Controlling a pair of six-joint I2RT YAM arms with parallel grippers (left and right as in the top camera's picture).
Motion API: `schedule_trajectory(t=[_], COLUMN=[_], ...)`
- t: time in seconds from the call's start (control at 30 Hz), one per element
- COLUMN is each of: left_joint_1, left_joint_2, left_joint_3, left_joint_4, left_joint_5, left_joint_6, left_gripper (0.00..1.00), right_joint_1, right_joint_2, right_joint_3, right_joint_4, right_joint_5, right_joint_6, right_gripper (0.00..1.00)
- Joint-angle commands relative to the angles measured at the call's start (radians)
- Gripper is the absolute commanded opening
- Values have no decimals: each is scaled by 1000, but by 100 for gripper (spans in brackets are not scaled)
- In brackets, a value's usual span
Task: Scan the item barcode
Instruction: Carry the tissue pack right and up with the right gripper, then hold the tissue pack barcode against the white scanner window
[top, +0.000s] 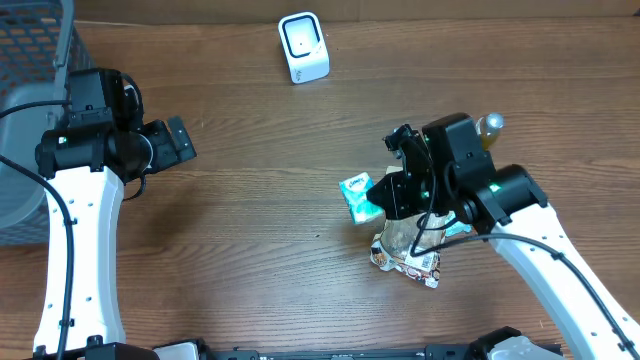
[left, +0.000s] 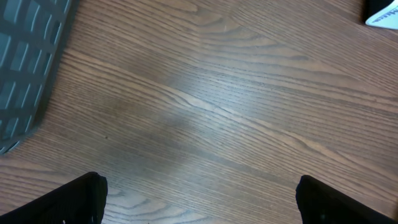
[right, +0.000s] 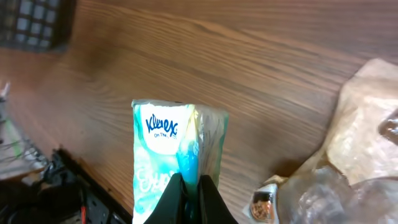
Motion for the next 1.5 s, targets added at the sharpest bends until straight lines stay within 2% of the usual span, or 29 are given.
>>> schedule_trajectory(t=[0.0,0.27,0.4,0.5,0.63,0.7,0.97,1.07,1.13,1.47], left_joint_1=[3,3,3,3,3,3,3,3,3,3], left_joint_2=[-8,-8,-8,-8,-8,-8,-8,-8,-8,-8], left_joint_3=[14,14,14,14,14,14,14,14,14,14], left_joint_4=[2,2,2,2,2,2,2,2,2,2], left_joint_5=[10,9,10,9,9,10,10,9,9,10], left_joint_6=[-7,-7,-7,-7,-7,-7,-7,-7,-7,-7], left_gripper=[100,100,100,100,100,100,100,100,99,100], right_joint_1=[4,5,29,61,113,130,158,158,158,151], right_joint_2=[36,311,440,485,564,606,810,878,917,1065], right_joint_3=[180,825,1014,1016,1016,1016,1016,1016,1016,1015], right_joint_4=[-63,-444,-462,-364,-225,-159,70,172,244,532], right_joint_5=[112,193,217,328,597,670,689,734,777,798], right_joint_6=[47,-8,-134,-203,-306,-338,-723,-780,-808,-961], right_gripper=[3,3,4,4,4,4,5,8,4,4])
